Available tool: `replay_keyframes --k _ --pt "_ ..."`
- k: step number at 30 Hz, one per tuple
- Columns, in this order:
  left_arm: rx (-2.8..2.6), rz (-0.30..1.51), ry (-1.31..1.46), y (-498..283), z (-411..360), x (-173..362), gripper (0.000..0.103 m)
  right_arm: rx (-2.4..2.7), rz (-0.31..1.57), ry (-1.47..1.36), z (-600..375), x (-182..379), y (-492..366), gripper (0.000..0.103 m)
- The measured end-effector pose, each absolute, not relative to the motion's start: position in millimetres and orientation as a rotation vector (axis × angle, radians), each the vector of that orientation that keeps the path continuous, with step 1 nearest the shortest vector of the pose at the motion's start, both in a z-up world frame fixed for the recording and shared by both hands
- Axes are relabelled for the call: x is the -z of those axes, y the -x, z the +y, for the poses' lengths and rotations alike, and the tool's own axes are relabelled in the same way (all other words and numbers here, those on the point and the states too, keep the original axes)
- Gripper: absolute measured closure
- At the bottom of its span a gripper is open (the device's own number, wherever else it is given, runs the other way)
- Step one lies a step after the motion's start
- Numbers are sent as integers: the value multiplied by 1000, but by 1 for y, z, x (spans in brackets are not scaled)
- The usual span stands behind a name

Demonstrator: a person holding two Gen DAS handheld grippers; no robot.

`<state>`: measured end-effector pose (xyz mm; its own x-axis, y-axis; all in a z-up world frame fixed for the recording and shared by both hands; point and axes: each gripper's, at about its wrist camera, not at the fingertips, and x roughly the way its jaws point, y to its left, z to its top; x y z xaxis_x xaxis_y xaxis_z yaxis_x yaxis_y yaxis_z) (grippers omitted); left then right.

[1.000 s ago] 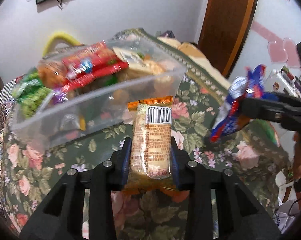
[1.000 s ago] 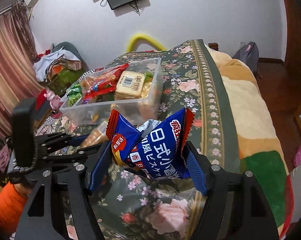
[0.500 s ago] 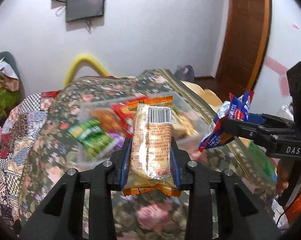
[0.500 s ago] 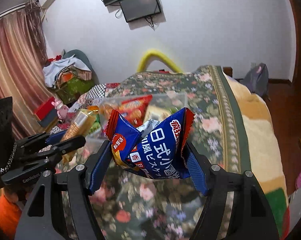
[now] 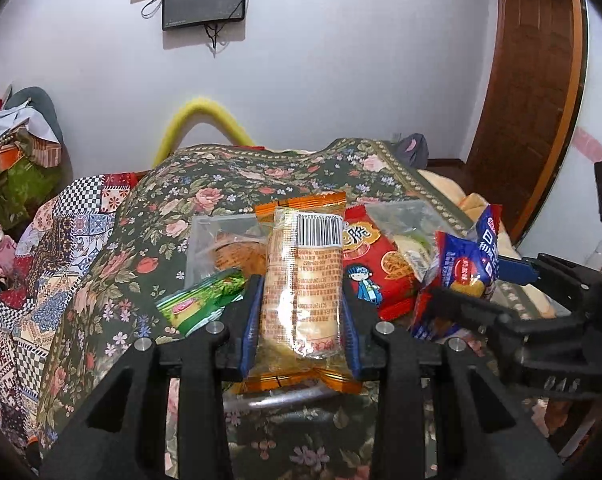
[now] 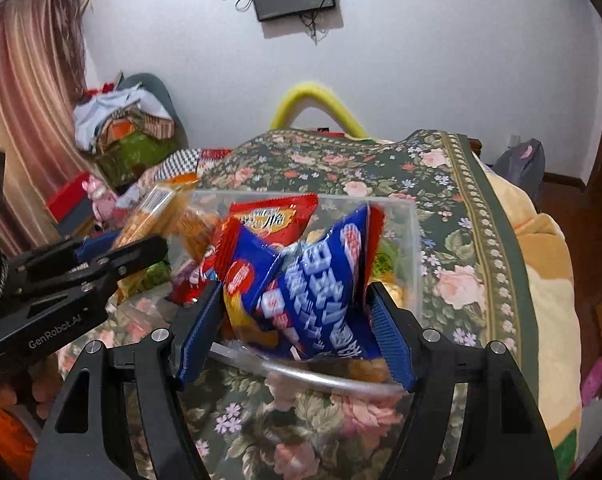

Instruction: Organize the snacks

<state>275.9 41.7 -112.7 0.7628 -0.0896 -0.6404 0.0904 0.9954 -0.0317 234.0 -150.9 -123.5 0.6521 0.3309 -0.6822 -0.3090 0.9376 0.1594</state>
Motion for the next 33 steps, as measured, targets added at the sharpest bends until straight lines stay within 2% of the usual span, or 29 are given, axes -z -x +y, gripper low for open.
replay_keyframes --k 5,6,7,10,17,33 --pt "113 757 38 -284 47 131 66 -369 813 0 -150 136 -232 34" --pt "117 758 44 -283 47 132 61 -369 822 -2 -150 137 -233 33" --pt "119 756 47 -281 48 132 52 -367 825 -4 -151 137 -233 32" --pt "117 740 35 -273 45 129 39 -356 828 -8 -155 133 -231 30" --pt "109 690 39 -246 49 102 38 -341 795 -16 -163 113 -219 22" --pt "125 373 64 -113 41 -25 38 -347 482 -101 -188 -18 -110 18"
